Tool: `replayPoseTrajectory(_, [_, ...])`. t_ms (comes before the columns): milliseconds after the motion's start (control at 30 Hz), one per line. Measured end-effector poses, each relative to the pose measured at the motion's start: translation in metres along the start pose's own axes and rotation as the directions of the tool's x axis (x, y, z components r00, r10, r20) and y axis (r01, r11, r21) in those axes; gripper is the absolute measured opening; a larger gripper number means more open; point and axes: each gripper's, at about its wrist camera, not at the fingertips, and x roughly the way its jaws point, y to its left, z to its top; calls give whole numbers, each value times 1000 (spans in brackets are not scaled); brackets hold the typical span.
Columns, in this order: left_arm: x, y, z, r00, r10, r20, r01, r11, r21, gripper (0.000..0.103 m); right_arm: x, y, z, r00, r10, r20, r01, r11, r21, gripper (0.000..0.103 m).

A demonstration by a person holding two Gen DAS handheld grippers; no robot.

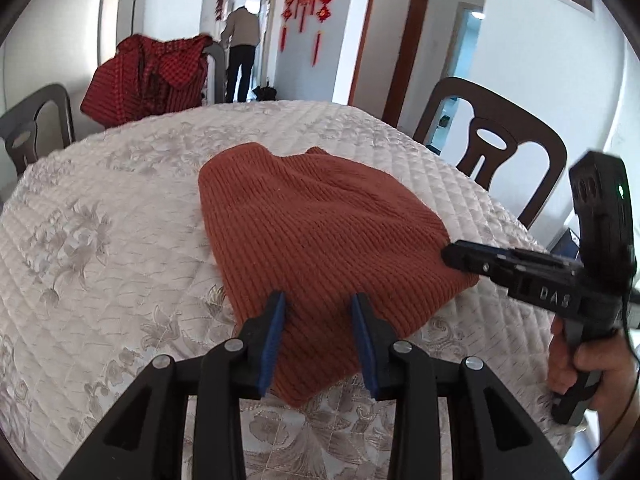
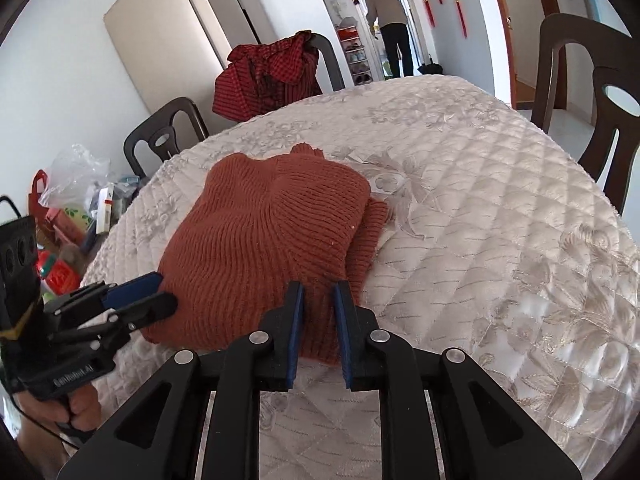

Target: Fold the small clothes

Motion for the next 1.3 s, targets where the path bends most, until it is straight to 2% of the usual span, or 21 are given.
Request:
replayPoseTrajectory(333, [-15, -2, -1, 995, 99, -10, -99, 994, -35, 37, -29, 11, 2, 999, 8, 38, -8, 1000, -14, 18])
replayPoseTrajectory(467, [-17, 0, -5, 992, 128, 6, -128, 991, -34, 36, -23, 12, -4, 1000, 0, 21, 1, 999, -35, 18])
replayPoseTrajectory(600, [-6, 8, -12, 991, 128, -39, -130, 990, -56, 36, -9, 5, -9, 999, -31, -22, 31, 999, -20, 18])
replayPoseTrajectory(733, [-11, 11, -12, 992, 121, -28, -122, 990, -69, 36, -13, 4, -8, 1000, -24, -16, 24, 1000, -15, 18])
replayPoseTrajectory(900, [-16, 14, -2, 991, 132, -1, -132, 988, -75, 35, -25, 7, 4, 999, 1, 33, 0, 1000, -13, 18])
replayPoseTrajectory(1033, [-8, 13, 15, 989, 146, 17, -145, 987, -64, 35, -16, 16, 19, 999, 0, 38, 1, 999, -45, 18])
replayPoseTrajectory(1133, [7, 15, 21, 989, 148, 1, -147, 986, -72, 36, -3, 17, 27, 1000, -7, 25, 8, 999, -50, 18])
replayPoseTrajectory(1233, [17, 16, 17, 990, 143, -3, -143, 987, -72, 36, 16, 11, 23, 999, -39, -29, 38, 998, -47, 18])
replayPoseTrajectory(1300, [17, 14, 16, 989, 148, 7, -148, 987, -56, 36, 17, 7, 19, 1000, -28, -10, 28, 998, -48, 18])
